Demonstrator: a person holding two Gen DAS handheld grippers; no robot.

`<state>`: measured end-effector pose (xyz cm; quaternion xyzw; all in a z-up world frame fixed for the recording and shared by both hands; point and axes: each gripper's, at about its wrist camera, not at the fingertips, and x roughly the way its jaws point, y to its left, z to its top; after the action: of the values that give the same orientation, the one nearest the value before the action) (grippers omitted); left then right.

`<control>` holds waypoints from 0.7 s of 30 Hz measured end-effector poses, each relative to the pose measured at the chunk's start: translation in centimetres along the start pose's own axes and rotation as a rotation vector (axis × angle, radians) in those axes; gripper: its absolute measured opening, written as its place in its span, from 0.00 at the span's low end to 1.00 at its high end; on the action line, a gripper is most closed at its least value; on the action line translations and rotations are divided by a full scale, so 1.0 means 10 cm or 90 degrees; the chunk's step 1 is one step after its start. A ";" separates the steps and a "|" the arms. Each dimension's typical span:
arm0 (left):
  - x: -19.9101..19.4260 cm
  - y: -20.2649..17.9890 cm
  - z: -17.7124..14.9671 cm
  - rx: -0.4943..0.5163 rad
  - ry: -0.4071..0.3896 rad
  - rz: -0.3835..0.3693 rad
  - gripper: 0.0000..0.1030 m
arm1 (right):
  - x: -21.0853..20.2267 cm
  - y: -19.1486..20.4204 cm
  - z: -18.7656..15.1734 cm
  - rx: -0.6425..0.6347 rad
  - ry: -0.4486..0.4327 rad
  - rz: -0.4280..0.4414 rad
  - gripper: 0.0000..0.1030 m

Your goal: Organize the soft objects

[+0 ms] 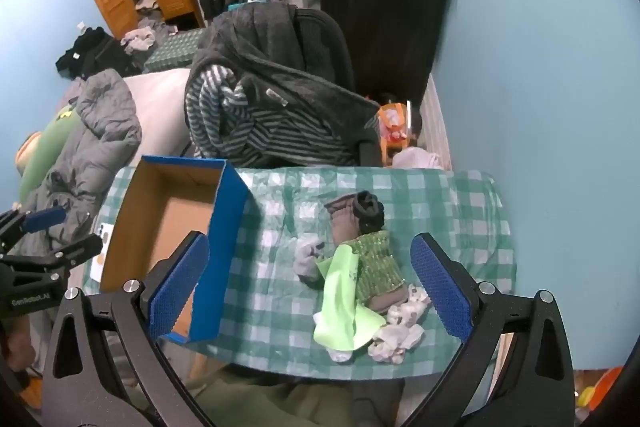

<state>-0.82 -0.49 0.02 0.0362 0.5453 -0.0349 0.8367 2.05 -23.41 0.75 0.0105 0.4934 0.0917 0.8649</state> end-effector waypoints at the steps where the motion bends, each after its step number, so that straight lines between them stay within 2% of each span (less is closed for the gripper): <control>1: 0.00 0.00 0.00 0.000 0.000 -0.001 0.80 | 0.02 -0.04 -0.07 0.000 0.000 0.000 0.97; 21: -0.01 -0.15 -0.04 0.016 0.006 0.004 0.80 | -0.01 -0.08 -0.08 0.003 0.002 0.002 0.97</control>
<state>-1.34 -1.98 -0.07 0.0488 0.5484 -0.0389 0.8339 1.48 -24.30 0.32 0.0131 0.4948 0.0920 0.8640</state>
